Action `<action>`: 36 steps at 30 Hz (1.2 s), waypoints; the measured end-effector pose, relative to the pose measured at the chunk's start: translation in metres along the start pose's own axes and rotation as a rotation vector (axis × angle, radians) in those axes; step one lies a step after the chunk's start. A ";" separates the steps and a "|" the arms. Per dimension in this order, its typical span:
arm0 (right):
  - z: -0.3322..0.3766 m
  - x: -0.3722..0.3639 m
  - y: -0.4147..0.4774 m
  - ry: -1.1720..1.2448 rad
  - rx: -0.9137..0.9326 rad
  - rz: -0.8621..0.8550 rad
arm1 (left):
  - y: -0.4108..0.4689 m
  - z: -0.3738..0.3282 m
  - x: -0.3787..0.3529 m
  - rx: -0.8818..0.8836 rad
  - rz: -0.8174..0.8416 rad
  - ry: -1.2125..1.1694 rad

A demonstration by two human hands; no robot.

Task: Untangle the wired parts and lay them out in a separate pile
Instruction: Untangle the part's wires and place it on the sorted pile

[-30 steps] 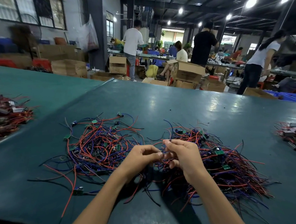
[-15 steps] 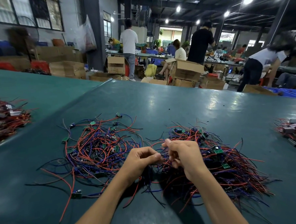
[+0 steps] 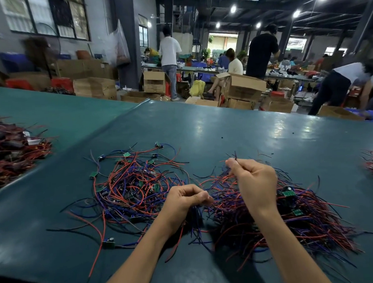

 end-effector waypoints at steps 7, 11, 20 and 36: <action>-0.011 -0.011 -0.006 0.534 -0.476 -0.060 | -0.003 -0.004 0.001 0.037 -0.015 -0.066; -0.009 -0.009 -0.007 0.708 -0.501 -0.046 | -0.002 -0.005 -0.001 0.047 -0.016 -0.083; -0.020 -0.001 -0.002 -0.007 0.084 -0.184 | -0.006 -0.006 -0.006 0.076 0.106 -0.082; -0.031 -0.007 -0.004 0.444 -0.232 -0.090 | -0.004 -0.007 -0.003 0.145 0.163 -0.192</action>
Point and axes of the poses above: each hand's wrist, its own y-axis towards the middle knuckle, its own x-axis out of the back of the hand, z = x × y, the point moved 1 cm from there along y, towards the middle knuckle, and after that the axes turned 8 degrees about x, right-handed, at the moved point
